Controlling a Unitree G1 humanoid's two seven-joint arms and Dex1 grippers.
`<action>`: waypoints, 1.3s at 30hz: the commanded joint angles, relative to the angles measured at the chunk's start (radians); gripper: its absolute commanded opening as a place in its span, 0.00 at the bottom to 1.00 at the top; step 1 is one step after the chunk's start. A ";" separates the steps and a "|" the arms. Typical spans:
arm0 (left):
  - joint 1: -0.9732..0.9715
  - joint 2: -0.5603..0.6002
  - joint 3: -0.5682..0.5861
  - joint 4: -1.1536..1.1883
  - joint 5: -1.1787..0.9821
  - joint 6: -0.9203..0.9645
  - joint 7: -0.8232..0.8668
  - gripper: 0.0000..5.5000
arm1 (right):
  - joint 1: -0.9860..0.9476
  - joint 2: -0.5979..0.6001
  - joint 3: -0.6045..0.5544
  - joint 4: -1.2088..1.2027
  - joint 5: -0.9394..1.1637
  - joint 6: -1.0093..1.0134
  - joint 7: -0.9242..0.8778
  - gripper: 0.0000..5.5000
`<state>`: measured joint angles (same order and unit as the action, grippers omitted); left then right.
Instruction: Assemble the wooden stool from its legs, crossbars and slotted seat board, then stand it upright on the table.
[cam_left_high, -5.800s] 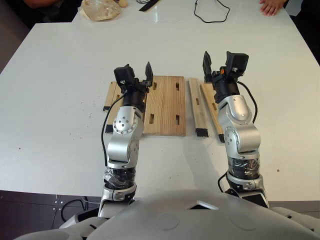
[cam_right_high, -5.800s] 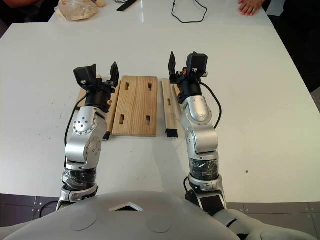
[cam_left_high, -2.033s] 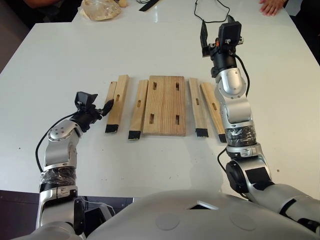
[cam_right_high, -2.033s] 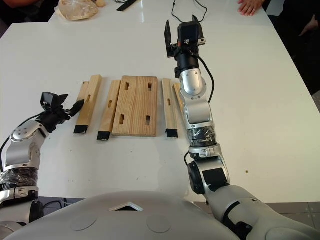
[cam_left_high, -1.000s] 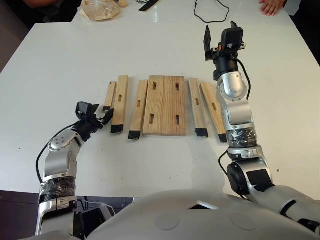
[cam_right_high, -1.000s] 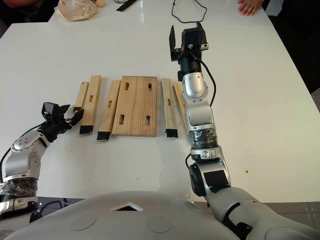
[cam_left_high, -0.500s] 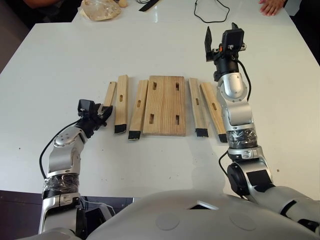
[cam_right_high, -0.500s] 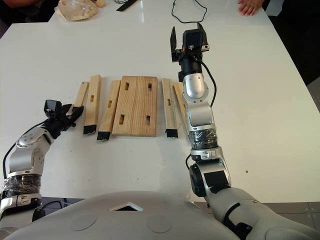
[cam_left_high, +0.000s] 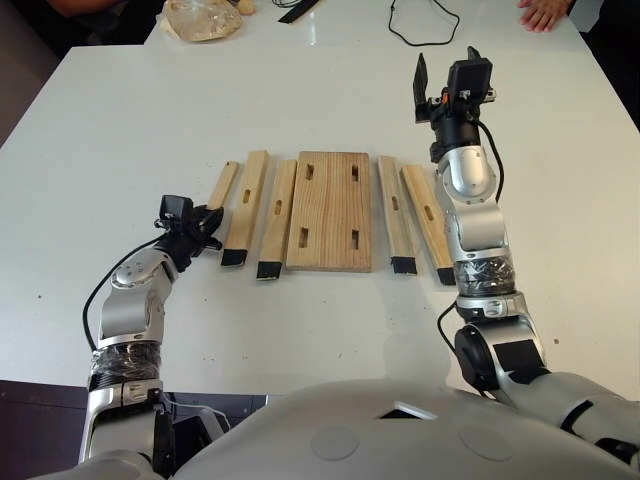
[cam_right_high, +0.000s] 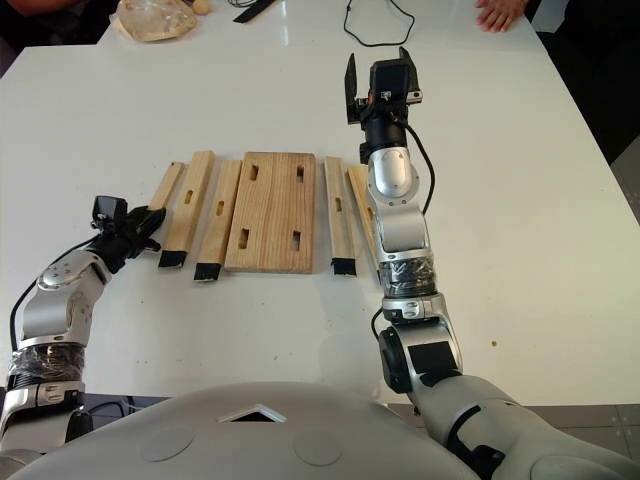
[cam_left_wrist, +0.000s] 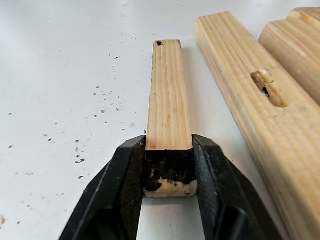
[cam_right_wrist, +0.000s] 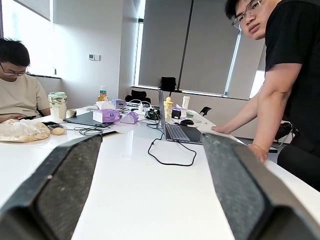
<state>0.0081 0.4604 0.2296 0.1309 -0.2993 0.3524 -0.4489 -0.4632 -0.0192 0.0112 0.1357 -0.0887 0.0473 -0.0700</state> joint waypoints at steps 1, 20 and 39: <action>-0.258 -0.013 0.152 -0.095 -0.242 0.036 -0.012 0.24 | -0.064 -0.019 -0.039 -0.034 0.152 0.076 0.147 0.66; -0.478 0.009 0.024 -0.308 -0.858 0.429 -0.407 0.24 | -0.276 -0.292 -0.284 -0.255 1.164 0.796 0.708 0.66; -0.411 -0.028 -0.011 -0.400 -1.057 0.568 -0.354 0.24 | -0.302 -0.284 -0.282 -0.303 1.610 0.970 0.507 0.66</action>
<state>-0.4094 0.4290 0.2200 -0.2529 -1.3348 0.9051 -0.8217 -0.7456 -0.2865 -0.2755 -0.1515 1.4759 1.0007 0.4552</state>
